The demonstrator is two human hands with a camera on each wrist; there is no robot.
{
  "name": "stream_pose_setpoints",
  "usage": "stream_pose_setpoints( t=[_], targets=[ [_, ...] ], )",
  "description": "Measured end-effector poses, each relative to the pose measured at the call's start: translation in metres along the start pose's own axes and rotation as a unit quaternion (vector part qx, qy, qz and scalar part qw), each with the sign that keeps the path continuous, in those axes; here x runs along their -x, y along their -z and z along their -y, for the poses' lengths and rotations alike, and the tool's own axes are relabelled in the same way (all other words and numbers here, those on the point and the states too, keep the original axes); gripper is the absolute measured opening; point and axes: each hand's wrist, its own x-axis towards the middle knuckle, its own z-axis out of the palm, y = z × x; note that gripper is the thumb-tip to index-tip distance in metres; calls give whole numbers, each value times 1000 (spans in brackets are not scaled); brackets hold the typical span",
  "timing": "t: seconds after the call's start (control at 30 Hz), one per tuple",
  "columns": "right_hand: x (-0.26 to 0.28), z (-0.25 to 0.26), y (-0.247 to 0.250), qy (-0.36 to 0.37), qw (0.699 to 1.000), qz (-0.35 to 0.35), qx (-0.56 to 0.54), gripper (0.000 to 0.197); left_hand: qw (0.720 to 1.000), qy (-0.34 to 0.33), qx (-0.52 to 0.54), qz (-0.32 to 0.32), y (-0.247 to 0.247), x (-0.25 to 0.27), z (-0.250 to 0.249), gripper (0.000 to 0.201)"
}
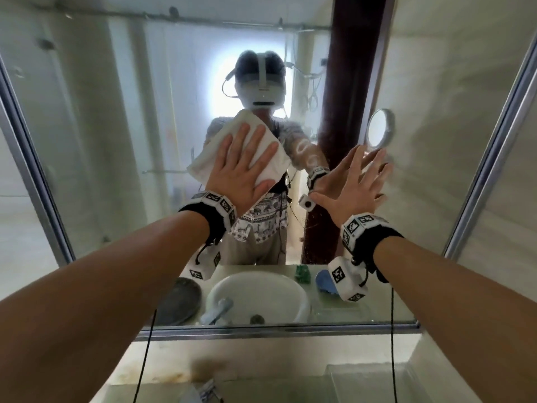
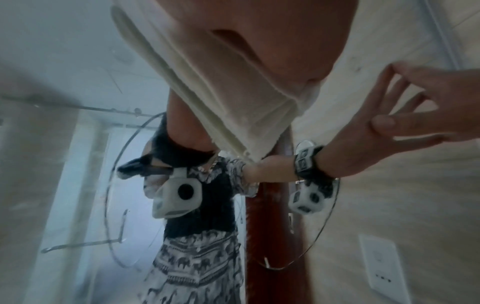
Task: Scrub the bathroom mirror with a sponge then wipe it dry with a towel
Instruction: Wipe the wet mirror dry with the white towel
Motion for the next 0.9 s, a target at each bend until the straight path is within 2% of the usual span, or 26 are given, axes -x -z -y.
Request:
stream_pose_setpoints(
  t=[0.23, 0.43, 0.67, 0.9],
  targets=[
    [0, -1, -2, 12, 999, 3, 38, 141, 1000, -7, 6, -15, 8, -56, -56, 73],
    [1, -9, -5, 33, 999, -1, 39, 140, 996, -90, -12, 3, -4, -40, -68, 72],
    [1, -9, -2, 36, 998, 7, 43, 143, 985, -140, -79, 57, -14, 14, -33, 76],
    [1, -10, 0, 41, 998, 3, 58, 143, 984, -136, -94, 70, 9, -5, 6, 74]
  ],
)
